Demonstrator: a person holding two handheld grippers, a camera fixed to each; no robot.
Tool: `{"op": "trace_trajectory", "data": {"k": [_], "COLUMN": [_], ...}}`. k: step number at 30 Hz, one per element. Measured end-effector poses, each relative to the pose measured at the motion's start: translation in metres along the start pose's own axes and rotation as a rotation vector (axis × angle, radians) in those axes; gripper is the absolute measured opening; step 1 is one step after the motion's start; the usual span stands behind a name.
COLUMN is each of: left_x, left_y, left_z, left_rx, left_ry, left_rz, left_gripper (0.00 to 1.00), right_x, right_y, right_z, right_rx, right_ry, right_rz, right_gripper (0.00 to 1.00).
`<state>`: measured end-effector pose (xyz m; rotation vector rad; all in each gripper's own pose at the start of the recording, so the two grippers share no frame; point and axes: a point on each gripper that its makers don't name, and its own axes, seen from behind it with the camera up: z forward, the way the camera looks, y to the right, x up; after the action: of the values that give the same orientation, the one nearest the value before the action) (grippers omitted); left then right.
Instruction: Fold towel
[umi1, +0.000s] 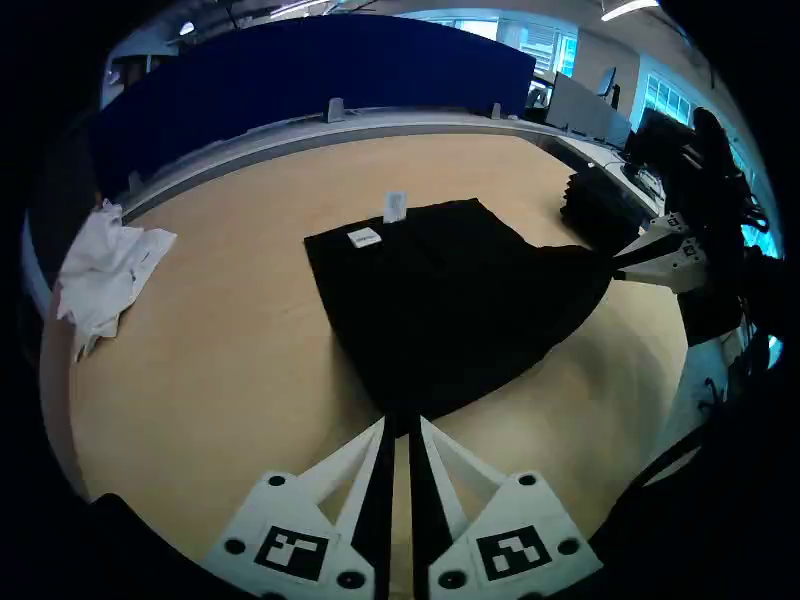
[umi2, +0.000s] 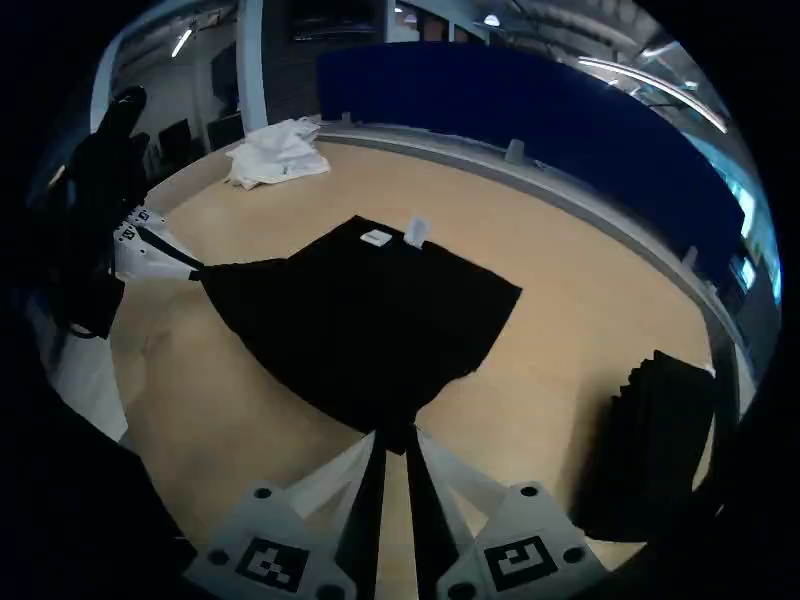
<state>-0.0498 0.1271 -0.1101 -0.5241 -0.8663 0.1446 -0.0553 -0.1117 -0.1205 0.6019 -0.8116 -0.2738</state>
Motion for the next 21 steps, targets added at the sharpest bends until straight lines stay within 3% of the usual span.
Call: {"op": "trace_trajectory", "data": {"k": [9,21], "left_x": [0.008,0.005], "left_y": [0.009,0.026], "left_z": [-0.030,-0.057], "left_rx": [0.000,-0.017], "left_ry": [0.007,0.001], "left_rz": [-0.019,-0.038], "left_gripper": [0.09,0.09], "right_x": [0.016,0.020], "right_y": [-0.006,-0.012], "right_z": [-0.031,-0.056], "right_rx": [0.001,0.004], "right_ry": [0.007,-0.003], "right_rz": [-0.024,-0.023], "right_gripper": [0.14,0.14]}}
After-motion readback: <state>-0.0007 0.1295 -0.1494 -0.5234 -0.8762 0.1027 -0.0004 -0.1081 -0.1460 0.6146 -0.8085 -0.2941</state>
